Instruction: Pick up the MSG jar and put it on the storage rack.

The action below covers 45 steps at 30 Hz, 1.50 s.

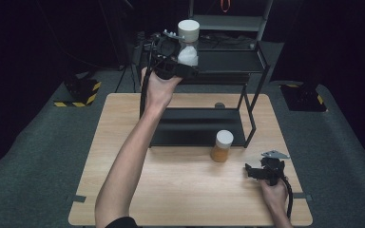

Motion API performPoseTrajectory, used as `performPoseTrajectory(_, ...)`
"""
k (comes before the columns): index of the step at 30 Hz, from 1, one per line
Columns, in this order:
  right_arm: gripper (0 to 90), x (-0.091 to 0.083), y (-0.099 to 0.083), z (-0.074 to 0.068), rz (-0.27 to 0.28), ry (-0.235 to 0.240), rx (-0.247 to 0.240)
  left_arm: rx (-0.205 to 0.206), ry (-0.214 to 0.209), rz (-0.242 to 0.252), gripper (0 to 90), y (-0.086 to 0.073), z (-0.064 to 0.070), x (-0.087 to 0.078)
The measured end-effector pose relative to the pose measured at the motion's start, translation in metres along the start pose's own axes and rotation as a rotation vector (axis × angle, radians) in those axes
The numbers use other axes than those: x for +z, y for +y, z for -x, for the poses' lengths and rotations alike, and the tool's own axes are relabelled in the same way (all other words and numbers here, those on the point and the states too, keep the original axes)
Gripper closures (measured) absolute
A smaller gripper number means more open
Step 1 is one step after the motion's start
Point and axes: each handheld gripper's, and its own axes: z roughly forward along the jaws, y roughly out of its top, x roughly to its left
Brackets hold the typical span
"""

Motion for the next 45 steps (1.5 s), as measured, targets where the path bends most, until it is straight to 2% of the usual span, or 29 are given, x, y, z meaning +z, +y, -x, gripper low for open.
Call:
performPoseTrajectory(8, 2.6, 0.000, 0.000, 0.000, -0.001, 0.000, 0.001, -0.002, -0.008, -0.002, 2.0, -0.023, 0.000, -0.003)
performPoseTrajectory(16, 2.6, 0.000, 0.000, 0.000, 0.000, 0.000, 0.001, 0.019, -0.002, -0.006, 2.0, -0.051, 0.005, -0.006)
performPoseTrajectory(19, 2.6, 0.000, 0.000, 0.000, 0.001, 0.000, 0.000, 0.003, -0.036, -0.005, 2.0, -0.062, 0.002, -0.006)
performPoseTrajectory(24, 2.6, 0.000, 0.000, 0.000, 0.000, 0.000, 0.000, 0.015, -0.051, -0.006, 2.0, -0.079, 0.006, -0.005)
performPoseTrajectory(31, 2.5, 0.000, 0.000, 0.000, 0.000, 0.000, 0.000, 0.017, -0.062, -0.017, 2.1, -0.103, 0.008, -0.001)
performPoseTrajectory(39, 2.5, 0.000, 0.000, 0.000, 0.001, 0.000, 0.001, -0.009, -0.065, -0.029, 2.2, -0.129, 0.005, 0.008)
performPoseTrajectory(45, 2.5, 0.000, 0.000, 0.000, 0.001, -0.001, 0.001, -0.017, -0.090, -0.051, 2.3, -0.148, 0.004, 0.019)
